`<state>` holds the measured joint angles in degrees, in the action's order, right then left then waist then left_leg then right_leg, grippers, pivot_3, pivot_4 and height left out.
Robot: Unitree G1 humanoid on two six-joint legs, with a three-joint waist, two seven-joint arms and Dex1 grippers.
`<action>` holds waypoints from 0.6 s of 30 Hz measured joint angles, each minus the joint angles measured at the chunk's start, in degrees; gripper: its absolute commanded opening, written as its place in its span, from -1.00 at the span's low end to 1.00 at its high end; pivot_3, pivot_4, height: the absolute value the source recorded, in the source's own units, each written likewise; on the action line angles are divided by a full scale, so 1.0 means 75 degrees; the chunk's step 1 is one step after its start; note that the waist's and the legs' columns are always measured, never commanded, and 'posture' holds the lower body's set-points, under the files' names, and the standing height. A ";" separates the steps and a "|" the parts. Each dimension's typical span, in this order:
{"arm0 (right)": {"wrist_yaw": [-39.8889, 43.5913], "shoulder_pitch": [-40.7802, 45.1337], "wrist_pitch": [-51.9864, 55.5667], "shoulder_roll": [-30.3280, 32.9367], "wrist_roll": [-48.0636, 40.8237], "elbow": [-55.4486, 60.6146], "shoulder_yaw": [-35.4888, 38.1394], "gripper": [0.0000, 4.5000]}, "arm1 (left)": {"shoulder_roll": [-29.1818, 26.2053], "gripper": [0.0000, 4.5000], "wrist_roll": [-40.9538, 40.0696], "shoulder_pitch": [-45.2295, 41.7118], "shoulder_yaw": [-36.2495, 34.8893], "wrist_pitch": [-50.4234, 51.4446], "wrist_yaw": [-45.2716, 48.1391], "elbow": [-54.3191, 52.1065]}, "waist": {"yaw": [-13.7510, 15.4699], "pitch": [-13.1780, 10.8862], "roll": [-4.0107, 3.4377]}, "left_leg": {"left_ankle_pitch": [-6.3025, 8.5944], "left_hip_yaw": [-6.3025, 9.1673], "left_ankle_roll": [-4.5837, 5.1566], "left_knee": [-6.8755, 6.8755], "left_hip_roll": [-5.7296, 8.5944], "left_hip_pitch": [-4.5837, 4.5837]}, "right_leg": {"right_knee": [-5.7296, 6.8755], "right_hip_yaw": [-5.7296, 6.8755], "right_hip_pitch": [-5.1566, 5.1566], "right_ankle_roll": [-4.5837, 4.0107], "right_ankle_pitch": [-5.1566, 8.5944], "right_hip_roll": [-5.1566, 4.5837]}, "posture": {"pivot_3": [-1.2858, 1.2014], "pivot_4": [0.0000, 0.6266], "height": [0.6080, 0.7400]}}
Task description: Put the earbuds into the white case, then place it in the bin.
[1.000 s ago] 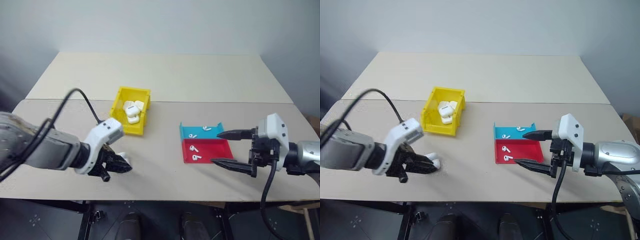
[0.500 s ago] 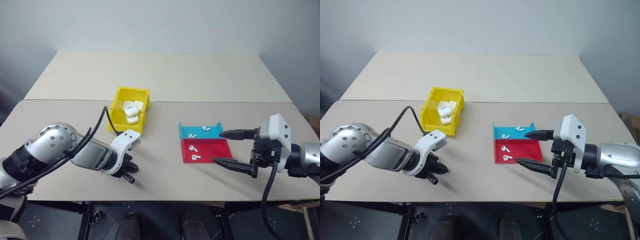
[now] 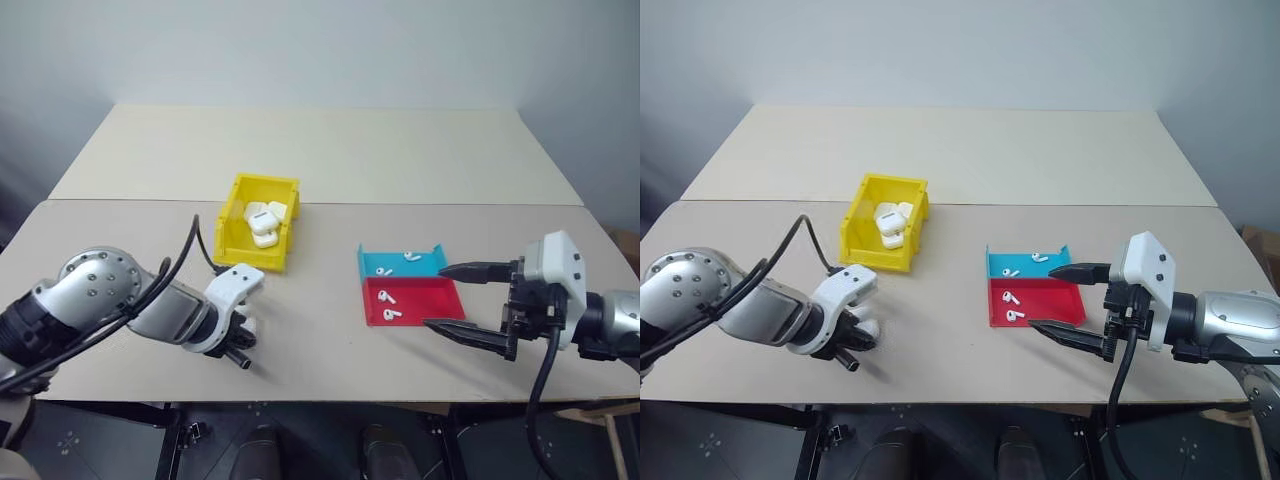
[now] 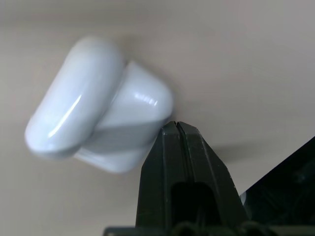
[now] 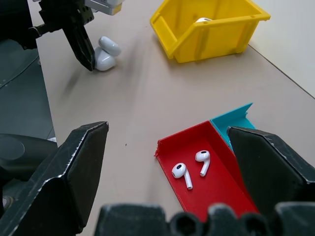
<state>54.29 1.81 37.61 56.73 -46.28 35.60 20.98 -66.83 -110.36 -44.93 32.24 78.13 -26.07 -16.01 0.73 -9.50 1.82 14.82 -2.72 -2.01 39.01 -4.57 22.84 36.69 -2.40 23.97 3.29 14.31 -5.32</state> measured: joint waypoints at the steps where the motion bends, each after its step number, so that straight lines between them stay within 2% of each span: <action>1: -0.0007 0.0001 0.0000 0.0000 -0.0001 0.0001 0.0000 1.00 | -0.0094 -0.99 0.0050 0.0048 -0.0020 0.0081 0.0077 -0.0008 | 0.0000 0.0000 0.0000 | 0.0000 0.0000 0.0000 0.0000 0.0000 0.0000 | 0.0000 0.0001 0.0000 0.0000 0.0000 0.0001 | 0.03 -0.52 1.00; 8: -0.0095 0.0002 0.0000 0.0000 -0.0001 0.0002 -0.0001 1.00 | -0.0294 -0.99 0.0974 0.0289 -0.0503 0.0406 0.0612 -0.0054 | 0.0005 0.0000 0.0000 | 0.0000 0.0000 0.0000 -0.0001 0.0000 0.0000 | -0.0001 0.0002 0.0000 0.0000 0.0000 0.0001 | 0.03 -0.52 1.00; 18: -0.0192 -0.0327 0.0000 -0.0050 -0.0006 0.0184 0.0035 1.00 | 0.0195 -0.99 0.2545 0.0384 -0.1185 0.0853 0.1243 0.0028 | 0.0012 0.0000 0.0001 | 0.0000 0.0000 0.0000 -0.0001 0.0001 0.0002 | -0.0003 0.0002 0.0001 0.0000 0.0000 0.0000 | 0.03 -0.52 1.00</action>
<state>52.85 -0.64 37.61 56.35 -46.33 36.98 21.24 -65.37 -91.28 -42.05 23.35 84.53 -16.74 -15.80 0.82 -9.50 1.82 14.82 -2.72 -2.01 39.00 -4.56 22.85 36.67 -2.38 23.98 3.29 14.31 -5.32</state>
